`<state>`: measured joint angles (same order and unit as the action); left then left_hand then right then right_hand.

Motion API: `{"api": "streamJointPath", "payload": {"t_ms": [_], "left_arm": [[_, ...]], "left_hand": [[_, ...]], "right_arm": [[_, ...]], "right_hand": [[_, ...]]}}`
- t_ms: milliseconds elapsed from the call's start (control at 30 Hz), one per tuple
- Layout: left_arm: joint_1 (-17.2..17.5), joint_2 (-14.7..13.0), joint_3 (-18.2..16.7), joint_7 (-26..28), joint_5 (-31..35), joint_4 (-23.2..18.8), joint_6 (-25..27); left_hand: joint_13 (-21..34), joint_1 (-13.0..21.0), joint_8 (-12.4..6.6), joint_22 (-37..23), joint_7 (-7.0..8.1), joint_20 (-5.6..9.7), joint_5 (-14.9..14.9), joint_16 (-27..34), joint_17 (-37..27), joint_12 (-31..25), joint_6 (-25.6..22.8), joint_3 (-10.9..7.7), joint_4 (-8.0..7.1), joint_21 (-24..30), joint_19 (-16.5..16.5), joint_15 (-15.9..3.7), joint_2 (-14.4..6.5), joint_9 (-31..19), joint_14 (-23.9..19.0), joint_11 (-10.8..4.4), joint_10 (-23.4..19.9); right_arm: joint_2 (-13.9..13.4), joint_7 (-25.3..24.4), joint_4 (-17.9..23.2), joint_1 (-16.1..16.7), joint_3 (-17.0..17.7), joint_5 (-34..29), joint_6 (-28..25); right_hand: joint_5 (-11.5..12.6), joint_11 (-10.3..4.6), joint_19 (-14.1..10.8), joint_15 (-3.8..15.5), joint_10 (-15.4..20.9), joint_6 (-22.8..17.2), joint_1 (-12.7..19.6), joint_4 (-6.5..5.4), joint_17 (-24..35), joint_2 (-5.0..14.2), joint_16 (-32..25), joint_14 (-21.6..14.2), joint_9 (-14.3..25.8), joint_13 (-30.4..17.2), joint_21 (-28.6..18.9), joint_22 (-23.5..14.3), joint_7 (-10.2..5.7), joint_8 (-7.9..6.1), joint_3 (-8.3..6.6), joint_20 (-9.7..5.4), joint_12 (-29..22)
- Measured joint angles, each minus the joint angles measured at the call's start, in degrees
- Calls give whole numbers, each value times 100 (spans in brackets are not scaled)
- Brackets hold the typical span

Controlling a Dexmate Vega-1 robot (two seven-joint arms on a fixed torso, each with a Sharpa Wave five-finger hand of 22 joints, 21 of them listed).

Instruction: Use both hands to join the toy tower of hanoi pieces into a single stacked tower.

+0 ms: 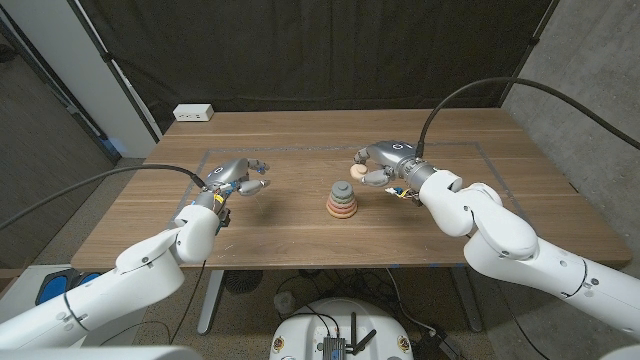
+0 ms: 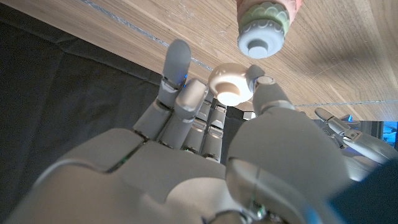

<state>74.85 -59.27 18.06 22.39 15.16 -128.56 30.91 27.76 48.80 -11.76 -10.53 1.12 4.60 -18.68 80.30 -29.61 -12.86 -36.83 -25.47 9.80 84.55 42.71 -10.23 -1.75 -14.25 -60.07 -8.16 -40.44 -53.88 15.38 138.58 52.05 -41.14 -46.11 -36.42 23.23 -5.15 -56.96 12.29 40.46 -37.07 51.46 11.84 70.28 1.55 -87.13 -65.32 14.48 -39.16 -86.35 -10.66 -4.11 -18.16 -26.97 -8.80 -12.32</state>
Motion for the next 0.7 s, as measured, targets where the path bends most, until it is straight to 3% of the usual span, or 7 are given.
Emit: {"api": "streamJointPath", "payload": {"t_ms": [133,700], "left_arm": [[52,-1,-24,2,2,0,-14],[159,5,-82,34,23,-34,-24]], "left_hand": [[28,0,0,-26,0,0,0,0,-2,0,0,-40,-7,0,0,0,0,0,0,0,0],[54,0,0,-26,0,0,28,45,-2,0,0,-56,-24,45,0,0,0,-27,0,0,0]], "right_arm": [[123,243,-62,-13,30,-212,337],[639,649,-315,-170,67,-540,769]], "right_hand": [[-1,0,0,0,0,0,0,0,0,0,0,0,-1,0,0,0,0,12,0,0,-15],[30,12,1,0,12,0,1,17,1,-1,0,0,3,-31,0,0,-1,13,-17,1,-27]]}}
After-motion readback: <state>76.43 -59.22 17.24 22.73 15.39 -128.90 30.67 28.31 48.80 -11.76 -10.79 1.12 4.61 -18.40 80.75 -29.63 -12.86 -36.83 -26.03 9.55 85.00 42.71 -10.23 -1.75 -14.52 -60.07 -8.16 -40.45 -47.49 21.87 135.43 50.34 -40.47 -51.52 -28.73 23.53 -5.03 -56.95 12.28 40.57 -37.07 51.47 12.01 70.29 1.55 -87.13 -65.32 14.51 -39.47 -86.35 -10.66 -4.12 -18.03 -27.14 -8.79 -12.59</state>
